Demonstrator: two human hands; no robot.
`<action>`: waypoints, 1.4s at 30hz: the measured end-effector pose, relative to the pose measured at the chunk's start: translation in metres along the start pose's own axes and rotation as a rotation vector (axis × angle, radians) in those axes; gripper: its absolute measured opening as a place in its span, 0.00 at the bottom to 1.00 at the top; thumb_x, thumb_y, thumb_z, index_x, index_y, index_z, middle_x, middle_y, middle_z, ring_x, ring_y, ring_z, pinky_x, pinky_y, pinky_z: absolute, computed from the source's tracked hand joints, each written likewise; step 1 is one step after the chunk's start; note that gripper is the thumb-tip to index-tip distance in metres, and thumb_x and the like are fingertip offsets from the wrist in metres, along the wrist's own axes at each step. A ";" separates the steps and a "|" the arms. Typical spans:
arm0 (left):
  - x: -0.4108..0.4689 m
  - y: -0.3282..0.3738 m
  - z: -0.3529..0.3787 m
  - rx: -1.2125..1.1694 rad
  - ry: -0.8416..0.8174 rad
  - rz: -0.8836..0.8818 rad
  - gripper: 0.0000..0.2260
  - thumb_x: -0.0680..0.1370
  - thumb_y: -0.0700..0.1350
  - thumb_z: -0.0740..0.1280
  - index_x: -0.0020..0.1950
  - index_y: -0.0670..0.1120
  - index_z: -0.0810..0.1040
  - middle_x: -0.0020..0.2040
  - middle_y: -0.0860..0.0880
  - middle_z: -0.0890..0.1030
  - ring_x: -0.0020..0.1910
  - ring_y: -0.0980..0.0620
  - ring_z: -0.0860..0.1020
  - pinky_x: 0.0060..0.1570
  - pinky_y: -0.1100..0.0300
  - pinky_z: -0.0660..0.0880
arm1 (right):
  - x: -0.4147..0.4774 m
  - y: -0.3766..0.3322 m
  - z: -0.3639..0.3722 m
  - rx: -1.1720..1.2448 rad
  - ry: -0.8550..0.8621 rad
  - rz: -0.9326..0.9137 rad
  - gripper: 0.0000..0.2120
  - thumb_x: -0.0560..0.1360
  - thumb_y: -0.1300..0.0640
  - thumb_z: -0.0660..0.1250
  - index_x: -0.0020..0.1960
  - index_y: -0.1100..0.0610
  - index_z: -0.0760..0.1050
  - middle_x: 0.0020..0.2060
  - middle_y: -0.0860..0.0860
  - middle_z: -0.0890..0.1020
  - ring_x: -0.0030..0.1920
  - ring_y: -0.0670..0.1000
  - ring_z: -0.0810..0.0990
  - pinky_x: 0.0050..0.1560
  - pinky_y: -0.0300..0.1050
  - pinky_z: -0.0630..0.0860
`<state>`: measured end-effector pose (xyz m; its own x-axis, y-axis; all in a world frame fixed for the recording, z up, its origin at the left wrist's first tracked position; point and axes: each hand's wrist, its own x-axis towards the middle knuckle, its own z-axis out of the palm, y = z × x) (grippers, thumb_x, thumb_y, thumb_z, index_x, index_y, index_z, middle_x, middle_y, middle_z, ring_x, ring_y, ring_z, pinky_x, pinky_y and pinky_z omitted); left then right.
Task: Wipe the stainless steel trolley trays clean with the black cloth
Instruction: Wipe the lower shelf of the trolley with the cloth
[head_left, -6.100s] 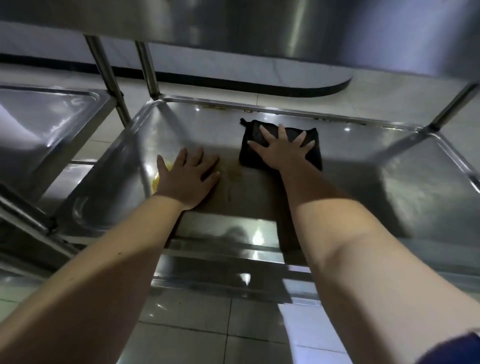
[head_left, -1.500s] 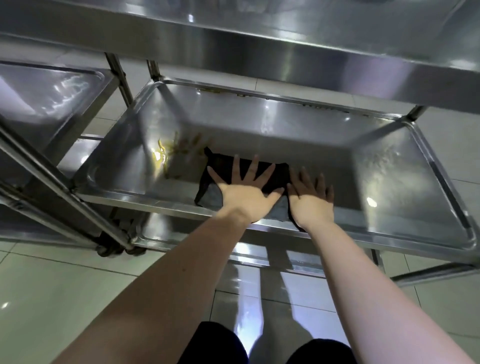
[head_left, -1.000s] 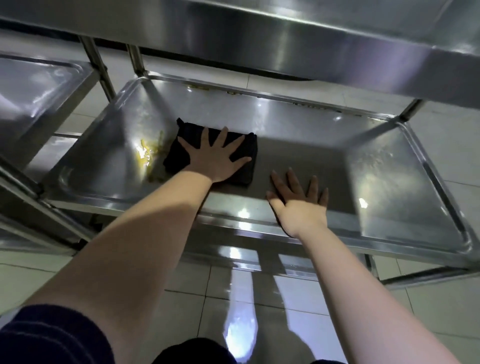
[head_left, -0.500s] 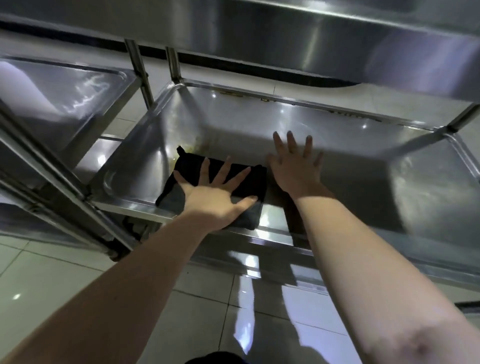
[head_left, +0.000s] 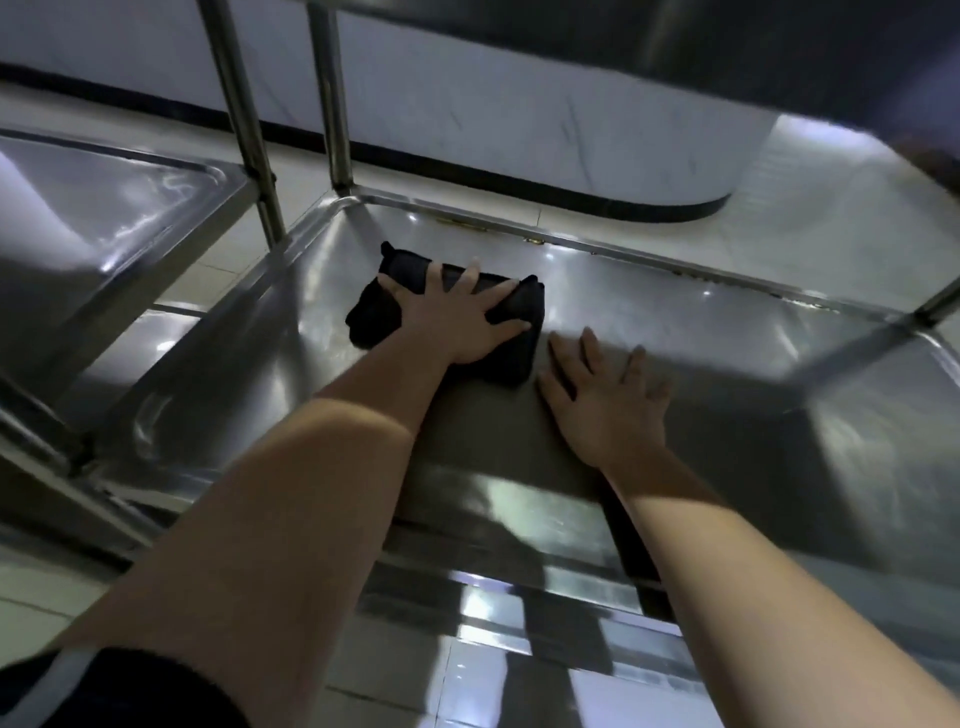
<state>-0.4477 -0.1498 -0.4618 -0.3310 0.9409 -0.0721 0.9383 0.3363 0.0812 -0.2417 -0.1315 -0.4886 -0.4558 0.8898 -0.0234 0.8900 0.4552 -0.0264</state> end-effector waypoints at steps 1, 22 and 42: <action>0.013 0.001 -0.003 0.001 -0.001 -0.001 0.32 0.72 0.78 0.43 0.74 0.72 0.42 0.81 0.56 0.43 0.78 0.38 0.42 0.57 0.17 0.38 | 0.001 0.000 0.000 -0.004 0.003 0.004 0.29 0.75 0.29 0.37 0.74 0.32 0.39 0.79 0.41 0.45 0.77 0.67 0.42 0.68 0.77 0.43; -0.183 -0.064 0.010 -0.011 -0.045 -0.062 0.32 0.60 0.82 0.34 0.63 0.81 0.31 0.78 0.63 0.37 0.79 0.47 0.39 0.61 0.23 0.35 | -0.016 -0.004 -0.023 0.080 -0.058 0.025 0.29 0.78 0.30 0.44 0.77 0.34 0.47 0.79 0.41 0.46 0.77 0.66 0.41 0.66 0.79 0.39; -0.059 -0.103 -0.011 -0.007 -0.016 -0.134 0.34 0.69 0.80 0.46 0.73 0.74 0.44 0.81 0.54 0.43 0.77 0.37 0.39 0.62 0.20 0.37 | 0.024 -0.092 0.001 0.014 0.065 -0.150 0.25 0.80 0.36 0.39 0.77 0.35 0.43 0.79 0.41 0.48 0.77 0.67 0.46 0.67 0.78 0.44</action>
<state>-0.5262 -0.2401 -0.4553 -0.4520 0.8865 -0.0988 0.8848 0.4597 0.0766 -0.3343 -0.1522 -0.4872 -0.5815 0.8123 0.0461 0.8115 0.5831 -0.0385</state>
